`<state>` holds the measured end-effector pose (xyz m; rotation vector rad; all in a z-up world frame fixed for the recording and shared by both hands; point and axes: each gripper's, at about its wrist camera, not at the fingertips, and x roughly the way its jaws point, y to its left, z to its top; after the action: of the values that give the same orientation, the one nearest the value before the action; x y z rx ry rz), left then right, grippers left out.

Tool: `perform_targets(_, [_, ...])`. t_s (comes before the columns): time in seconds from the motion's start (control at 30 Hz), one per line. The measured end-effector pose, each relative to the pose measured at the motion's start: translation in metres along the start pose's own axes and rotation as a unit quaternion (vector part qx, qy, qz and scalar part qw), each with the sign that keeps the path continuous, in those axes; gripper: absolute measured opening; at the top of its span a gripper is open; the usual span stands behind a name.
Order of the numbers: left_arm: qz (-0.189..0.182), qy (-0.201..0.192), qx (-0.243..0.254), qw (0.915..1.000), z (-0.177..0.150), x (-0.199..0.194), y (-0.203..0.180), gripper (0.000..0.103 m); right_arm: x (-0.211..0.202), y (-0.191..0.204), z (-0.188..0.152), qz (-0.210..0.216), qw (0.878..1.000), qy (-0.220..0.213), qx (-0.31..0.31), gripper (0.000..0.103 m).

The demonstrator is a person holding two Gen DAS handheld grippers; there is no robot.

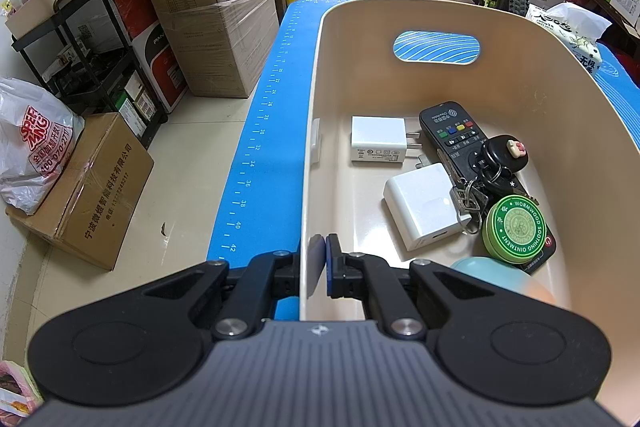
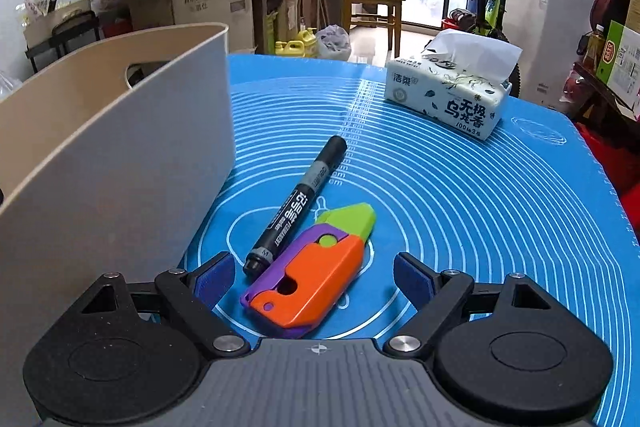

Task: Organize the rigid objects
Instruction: 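Move the right tool back to the black marker on the mat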

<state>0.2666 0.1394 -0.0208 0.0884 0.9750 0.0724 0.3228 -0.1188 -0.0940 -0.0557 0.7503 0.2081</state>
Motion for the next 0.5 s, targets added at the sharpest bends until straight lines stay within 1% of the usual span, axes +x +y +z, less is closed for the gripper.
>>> perform_targets(0.17, [0.000, 0.000, 0.001, 1.0000, 0.000, 0.000, 0.000, 0.007, 0.000, -0.005, 0.004, 0.001, 1.000, -0.009, 0.017, 0.088])
perform_targets(0.27, [0.000, 0.000, 0.000, 1.0000, 0.000, 0.000, 0.000, 0.007, 0.001, -0.011, 0.013, 0.012, 1.000, -0.021, 0.019, 0.088])
perform_targets(0.4, [0.000, 0.000, 0.000, 1.0000, 0.000, 0.000, 0.000, 0.007, 0.009, -0.012, 0.032, 0.028, 0.999, -0.034, -0.003, 0.087])
perform_targets(0.5, [0.001, 0.000, 0.000, 1.0000, 0.000, 0.000, 0.000, 0.007, 0.025, -0.008, 0.047, 0.019, 0.999, -0.013, -0.029, 0.086])
